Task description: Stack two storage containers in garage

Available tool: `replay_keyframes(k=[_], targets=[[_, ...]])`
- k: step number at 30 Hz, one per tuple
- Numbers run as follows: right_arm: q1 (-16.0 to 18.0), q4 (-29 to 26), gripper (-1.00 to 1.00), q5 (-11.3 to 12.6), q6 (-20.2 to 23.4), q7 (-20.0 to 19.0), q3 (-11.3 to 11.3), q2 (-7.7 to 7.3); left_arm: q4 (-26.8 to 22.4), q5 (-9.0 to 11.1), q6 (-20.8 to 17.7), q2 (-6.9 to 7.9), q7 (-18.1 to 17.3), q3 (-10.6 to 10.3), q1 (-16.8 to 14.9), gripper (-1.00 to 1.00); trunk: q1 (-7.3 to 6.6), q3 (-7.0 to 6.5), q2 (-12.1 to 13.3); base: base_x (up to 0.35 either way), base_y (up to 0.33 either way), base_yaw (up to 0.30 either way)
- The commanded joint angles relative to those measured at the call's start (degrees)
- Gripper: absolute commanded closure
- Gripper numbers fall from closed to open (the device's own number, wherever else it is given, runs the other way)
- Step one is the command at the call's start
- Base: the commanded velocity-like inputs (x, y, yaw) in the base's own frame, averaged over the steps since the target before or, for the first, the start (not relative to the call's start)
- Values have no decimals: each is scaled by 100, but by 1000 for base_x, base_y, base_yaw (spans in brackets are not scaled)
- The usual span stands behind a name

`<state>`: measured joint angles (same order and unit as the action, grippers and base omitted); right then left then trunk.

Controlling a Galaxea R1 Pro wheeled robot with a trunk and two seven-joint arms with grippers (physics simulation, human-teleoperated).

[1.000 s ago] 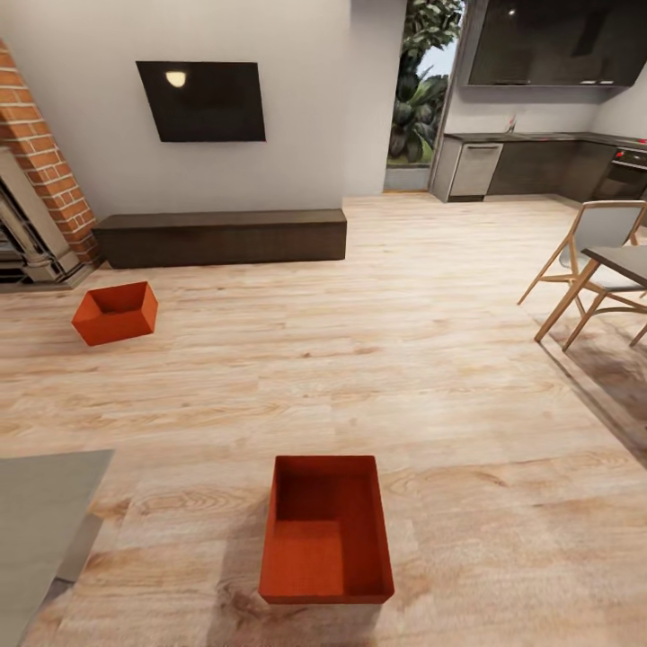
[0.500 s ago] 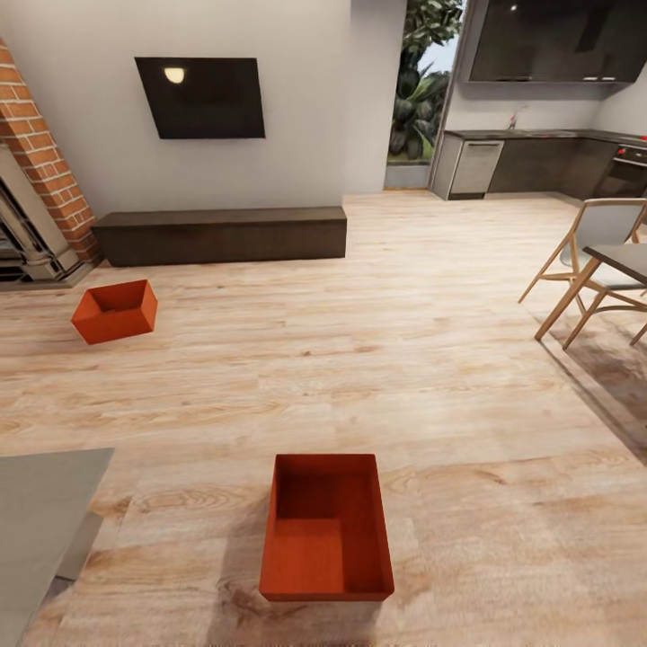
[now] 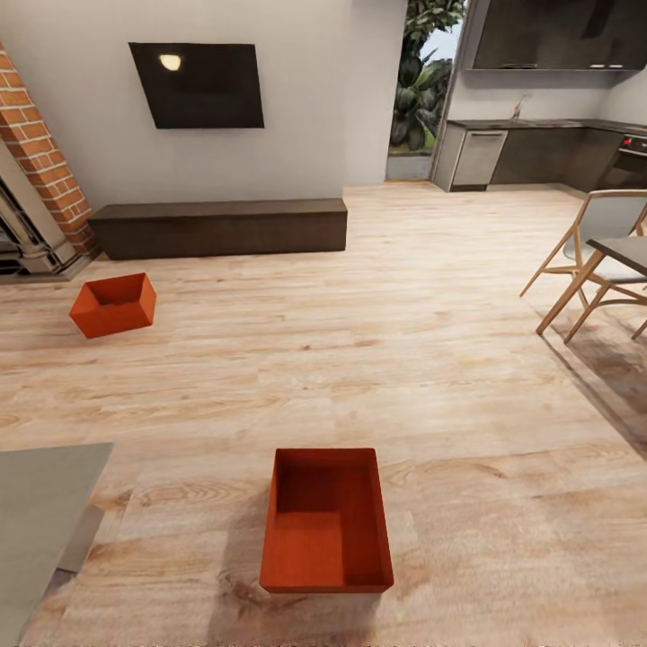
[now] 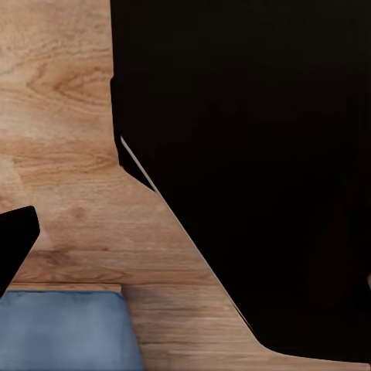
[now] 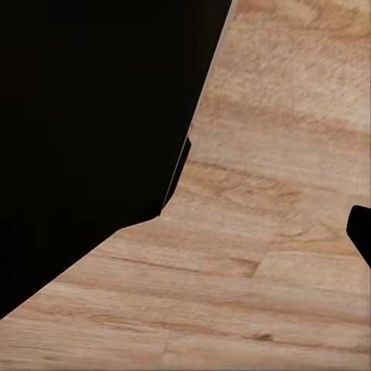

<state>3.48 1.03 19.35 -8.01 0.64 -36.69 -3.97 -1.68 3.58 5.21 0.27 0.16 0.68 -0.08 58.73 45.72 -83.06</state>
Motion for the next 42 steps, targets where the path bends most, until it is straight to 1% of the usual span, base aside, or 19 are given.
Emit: replay_keyframes(k=[1, 15, 42], targets=[[3, 11, -100, 43, -26, 6, -48, 2, 1, 37, 15, 0, 2, 2, -1, -100, 0, 13, -2, 0, 0, 0], [3, 11, -100, 43, -30, 6, -48, 2, 1, 37, 15, 0, 2, 2, -1, -100, 0, 132, -2, 0, 0, 0], [3, 11, -100, 30, -67, -55, -57, 1, 1, 35, 15, 0, 2, 2, -1, -100, 0, 138, -2, 0, 0, 0]])
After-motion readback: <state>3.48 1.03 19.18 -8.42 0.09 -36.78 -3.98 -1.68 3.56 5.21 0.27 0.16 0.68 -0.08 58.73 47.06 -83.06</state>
